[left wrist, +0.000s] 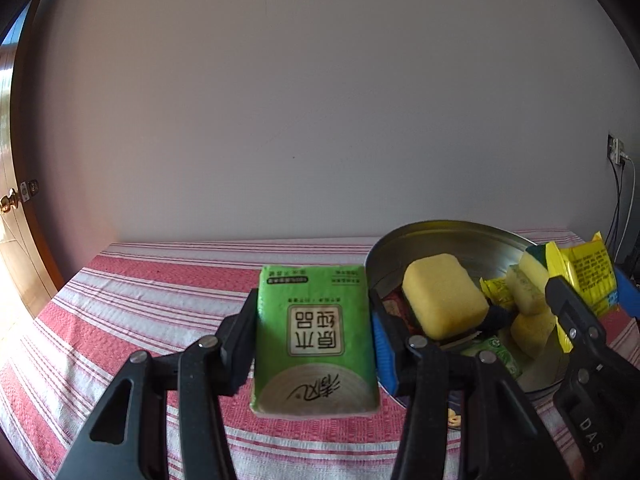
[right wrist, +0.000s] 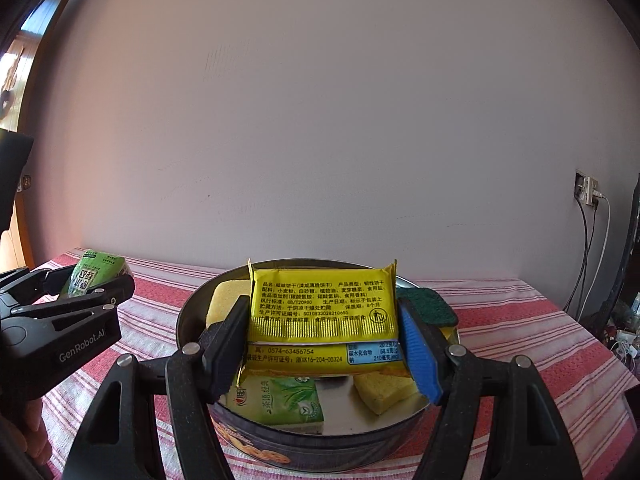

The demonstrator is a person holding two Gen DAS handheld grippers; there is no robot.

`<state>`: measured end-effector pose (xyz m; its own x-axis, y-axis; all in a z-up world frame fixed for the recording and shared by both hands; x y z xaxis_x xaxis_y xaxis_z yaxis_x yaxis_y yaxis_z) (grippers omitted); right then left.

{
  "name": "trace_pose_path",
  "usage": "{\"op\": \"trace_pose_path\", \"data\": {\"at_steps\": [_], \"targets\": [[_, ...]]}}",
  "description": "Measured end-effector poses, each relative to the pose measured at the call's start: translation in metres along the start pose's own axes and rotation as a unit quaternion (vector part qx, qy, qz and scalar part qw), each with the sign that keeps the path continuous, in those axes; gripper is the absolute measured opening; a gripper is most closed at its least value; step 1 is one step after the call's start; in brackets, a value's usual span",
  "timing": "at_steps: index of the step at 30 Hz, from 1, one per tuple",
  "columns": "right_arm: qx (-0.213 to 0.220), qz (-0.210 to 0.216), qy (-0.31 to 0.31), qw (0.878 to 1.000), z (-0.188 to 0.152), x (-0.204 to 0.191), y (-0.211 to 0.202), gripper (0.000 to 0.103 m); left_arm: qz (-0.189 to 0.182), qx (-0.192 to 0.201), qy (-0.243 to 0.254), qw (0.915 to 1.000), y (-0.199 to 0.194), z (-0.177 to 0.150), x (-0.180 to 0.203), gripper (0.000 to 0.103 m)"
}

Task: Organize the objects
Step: 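Carry the tissue pack and yellow soap bar over the tin with both tools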

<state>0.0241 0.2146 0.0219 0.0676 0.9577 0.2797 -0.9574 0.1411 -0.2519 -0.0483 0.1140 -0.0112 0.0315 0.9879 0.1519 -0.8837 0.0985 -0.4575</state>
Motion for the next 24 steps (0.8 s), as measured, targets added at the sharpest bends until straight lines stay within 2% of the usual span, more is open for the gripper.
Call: {"op": "trace_pose_path", "data": {"at_steps": [9,18,24], "targets": [[-0.002,-0.034,0.019,0.999,-0.001,0.039,0.006,0.072,-0.021,-0.003,0.009,0.9997,0.007,0.006,0.036,0.049],[-0.01,-0.054,0.029,0.998,0.001,0.059,0.015,0.073,-0.047,-0.022,0.012,0.9986,0.02,0.005,0.069,0.049],[-0.02,-0.06,0.037,0.997,0.003,0.07,0.027,0.073,-0.052,-0.036,0.015,0.9979,0.029,-0.001,0.085,0.049]]}}
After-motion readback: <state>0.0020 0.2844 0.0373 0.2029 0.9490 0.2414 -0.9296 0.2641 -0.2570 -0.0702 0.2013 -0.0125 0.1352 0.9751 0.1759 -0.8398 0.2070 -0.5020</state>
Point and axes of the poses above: each gripper's, at about its wrist camera, not at the fingertips, and y roughly the way its jaws point, x to its right, z to its top, the point moved 7 cm from there along y, roughly the way its jaws point, and after that the axes turned 12 degrees about -y, right-handed, at the moved point
